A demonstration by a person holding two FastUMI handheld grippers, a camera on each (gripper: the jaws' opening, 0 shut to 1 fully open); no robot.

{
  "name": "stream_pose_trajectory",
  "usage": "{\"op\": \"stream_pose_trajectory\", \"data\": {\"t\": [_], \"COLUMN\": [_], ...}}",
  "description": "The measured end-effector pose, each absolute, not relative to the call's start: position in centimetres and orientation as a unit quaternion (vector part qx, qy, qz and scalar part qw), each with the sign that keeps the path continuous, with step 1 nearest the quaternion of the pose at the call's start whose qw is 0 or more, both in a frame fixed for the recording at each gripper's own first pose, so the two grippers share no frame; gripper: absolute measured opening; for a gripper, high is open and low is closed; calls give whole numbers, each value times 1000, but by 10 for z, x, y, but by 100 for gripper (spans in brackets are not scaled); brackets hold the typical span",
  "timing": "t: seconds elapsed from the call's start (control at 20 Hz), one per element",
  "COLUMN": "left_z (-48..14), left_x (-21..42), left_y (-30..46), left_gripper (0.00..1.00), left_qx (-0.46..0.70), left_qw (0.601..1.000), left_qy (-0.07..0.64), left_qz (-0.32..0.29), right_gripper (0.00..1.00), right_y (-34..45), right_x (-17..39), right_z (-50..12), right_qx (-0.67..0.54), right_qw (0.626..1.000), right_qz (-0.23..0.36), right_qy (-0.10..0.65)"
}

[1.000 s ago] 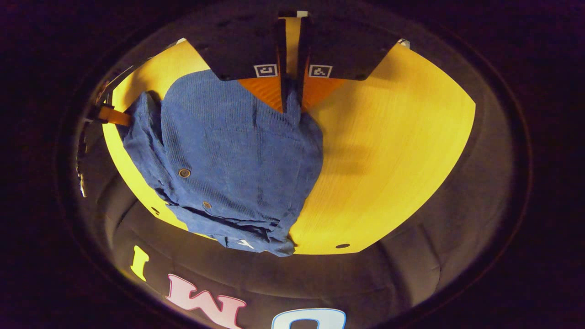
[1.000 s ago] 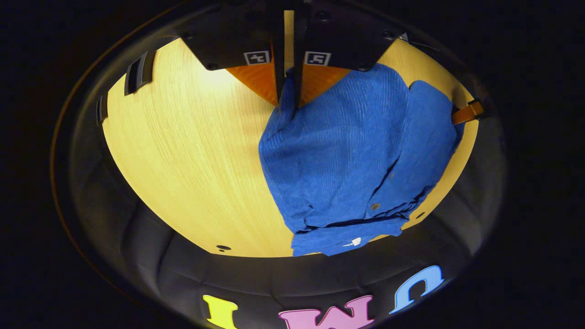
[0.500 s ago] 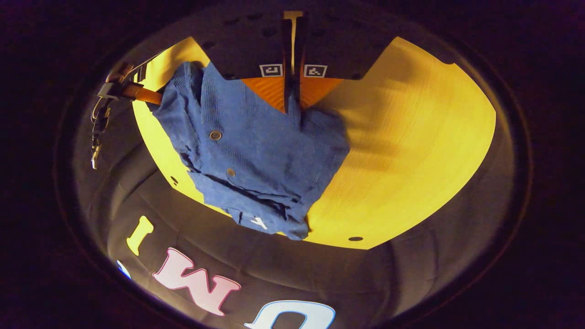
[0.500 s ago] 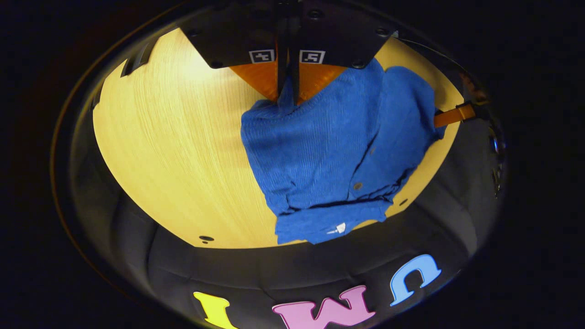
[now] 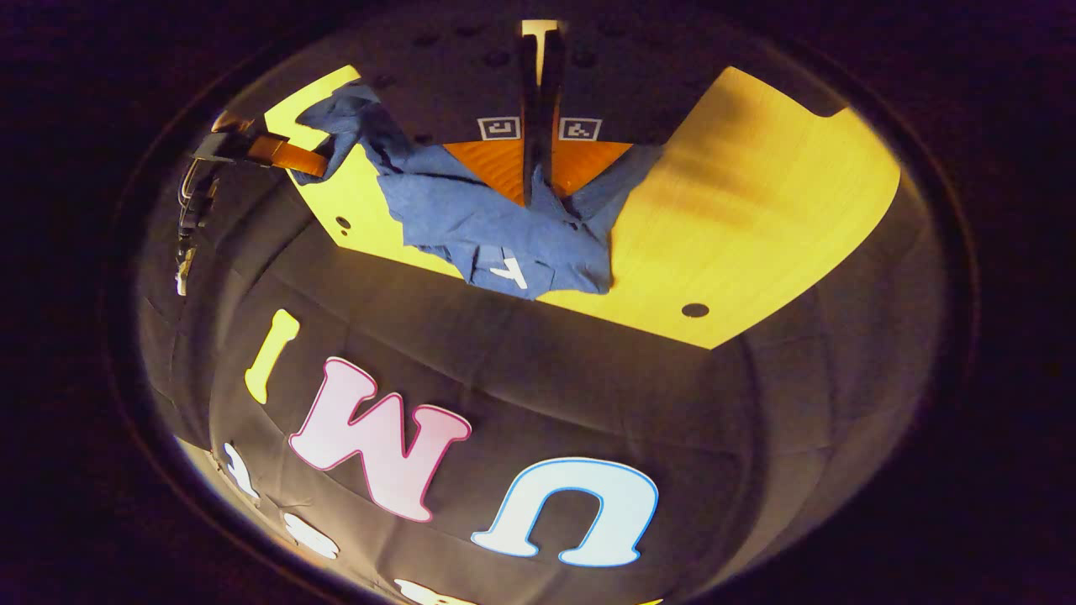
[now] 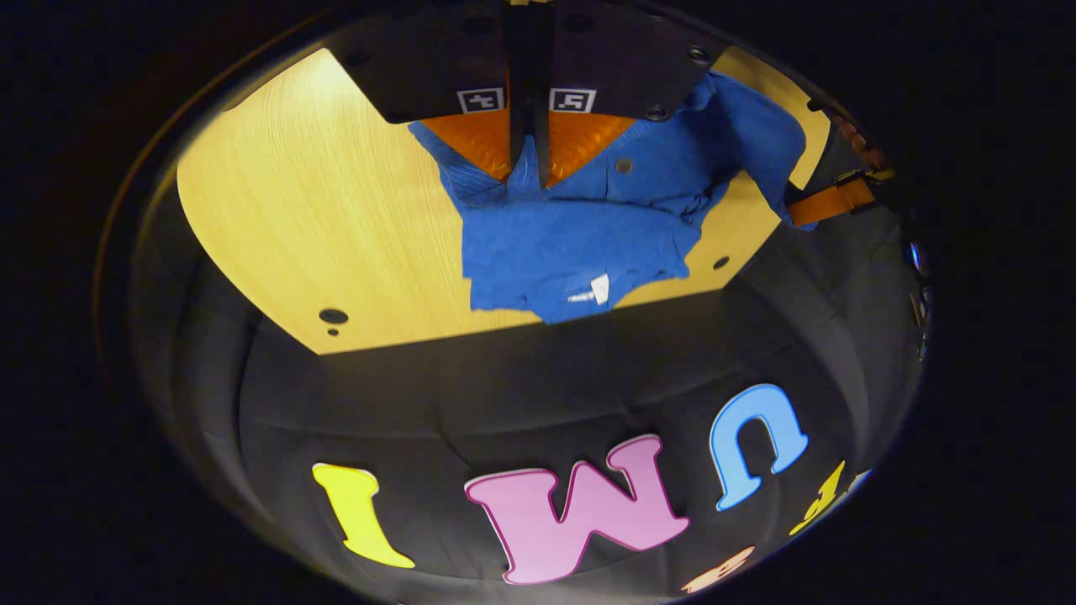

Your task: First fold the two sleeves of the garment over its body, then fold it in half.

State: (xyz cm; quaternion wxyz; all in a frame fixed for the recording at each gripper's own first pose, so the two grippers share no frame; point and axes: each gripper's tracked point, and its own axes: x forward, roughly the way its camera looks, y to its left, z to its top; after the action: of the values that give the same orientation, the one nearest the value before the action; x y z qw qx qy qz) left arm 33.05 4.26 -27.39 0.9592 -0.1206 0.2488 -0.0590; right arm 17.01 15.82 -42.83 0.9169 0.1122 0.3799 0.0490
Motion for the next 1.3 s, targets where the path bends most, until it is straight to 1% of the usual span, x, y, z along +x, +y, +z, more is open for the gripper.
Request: {"op": "stream_pose_trajectory", "data": {"t": [0.15, 0.25, 0.35, 0.45, 0.5, 0.55, 0.65, 0.75, 0.8, 0.85, 0.9, 0.95, 1.0, 1.05, 1.1, 1.15, 1.2, 1.3], "left_z": [-255, -254, -251, -244, -246, -252, -271, -290, -301, -311, -322, -327, -339, -347, -347, -344, -337, -321], "left_x": [392, 432, 470, 515, 534, 553, 586, 612, 621, 624, 624, 619, 616, 603, 596, 586, 574, 543], "left_y": [53, 62, 65, 70, 70, 70, 72, 77, 79, 76, 75, 81, 82, 81, 79, 76, 72, 63], "left_gripper": [0, 0, 0, 0, 2, 0, 0, 0, 5, 10, 34, 58, 82, 82, 79, 80, 85, 84], "left_qx": [-115, -106, -125, -129, -125, -116, -107, -126, -143, -164, -179, -183, -181, -177, -170, -156, -137, -97], "left_qw": [970, 974, 977, 986, 987, 989, 990, 988, 984, 980, 976, 975, 972, 968, 969, 971, 974, 981], "left_qy": [207, 192, 167, 107, 96, 93, 95, 94, 103, 113, 120, 127, 143, 170, 176, 176, 176, 169], "left_qz": [-58, -50, -41, -26, -26, -26, -17, -1, 10, 9, 15, 27, 40, 41, 42, 41, 37, 21], "right_gripper": [5, 5, 4, 5, 5, 5, 5, 4, 0, 11, 26, 24, 51, 63, 74, 85, 96, 96], "right_y": [154, 153, 151, 149, 152, 154, 157, 153, 155, 157, 158, 153, 147, 146, 143, 142, 140, 139], "right_x": [235, 273, 311, 347, 365, 381, 407, 423, 424, 423, 421, 417, 415, 412, 409, 406, 401, 385], "right_z": [-414, -413, -416, -421, -427, -433, -450, -481, -496, -511, -519, -525, -525, -522, -513, -505, -493, -468], "right_qx": [114, 111, 108, 103, 104, 102, 88, 72, 81, 93, 99, 90, 80, 76, 74, 73, 72, 77], "right_qw": [936, 945, 953, 958, 959, 961, 964, 961, 956, 950, 947, 947, 948, 950, 953, 956, 960, 966], "right_qz": [48, 47, 41, 34, 34, 36, 39, 27, 26, 27, 30, 25, 21, 23, 22, 21, 17, 10], "right_qy": [329, 304, 281, 265, 260, 255, 250, 267, 282, 296, 304, 309, 308, 302, 294, 282, 271, 246]}}
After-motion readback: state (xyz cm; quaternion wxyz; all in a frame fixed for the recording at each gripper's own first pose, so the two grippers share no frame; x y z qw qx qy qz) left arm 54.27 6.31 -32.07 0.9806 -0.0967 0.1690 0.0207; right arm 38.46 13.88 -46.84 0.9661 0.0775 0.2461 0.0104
